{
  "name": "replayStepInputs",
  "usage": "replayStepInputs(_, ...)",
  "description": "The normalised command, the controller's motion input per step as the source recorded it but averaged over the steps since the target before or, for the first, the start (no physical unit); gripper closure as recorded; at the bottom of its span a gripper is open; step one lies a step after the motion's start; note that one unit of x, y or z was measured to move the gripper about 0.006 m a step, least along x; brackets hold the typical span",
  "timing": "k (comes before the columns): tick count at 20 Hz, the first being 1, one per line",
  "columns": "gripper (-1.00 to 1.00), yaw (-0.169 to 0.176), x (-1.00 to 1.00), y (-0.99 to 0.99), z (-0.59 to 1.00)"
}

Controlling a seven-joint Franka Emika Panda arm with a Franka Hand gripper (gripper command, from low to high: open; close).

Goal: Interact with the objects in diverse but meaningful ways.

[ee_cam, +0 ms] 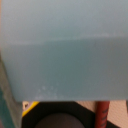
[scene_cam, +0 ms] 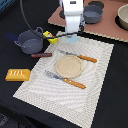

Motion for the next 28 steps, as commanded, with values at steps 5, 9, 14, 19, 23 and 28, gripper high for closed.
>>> replayStepInputs(5, 1.0, 0.0, -0.39, -0.84, 0.14)
replayStepInputs(9, 1.0, 0.0, -0.27, -0.92, 0.11)
replayStepInputs(14, 1.0, -0.011, -0.13, -0.92, 0.2)
replayStepInputs(19, 1.0, -0.043, -0.16, -0.87, 0.13)
replayStepInputs(23, 1.0, -0.047, -0.11, -0.88, 0.1)
replayStepInputs(28, 1.0, -0.057, -0.11, -0.88, 0.12)
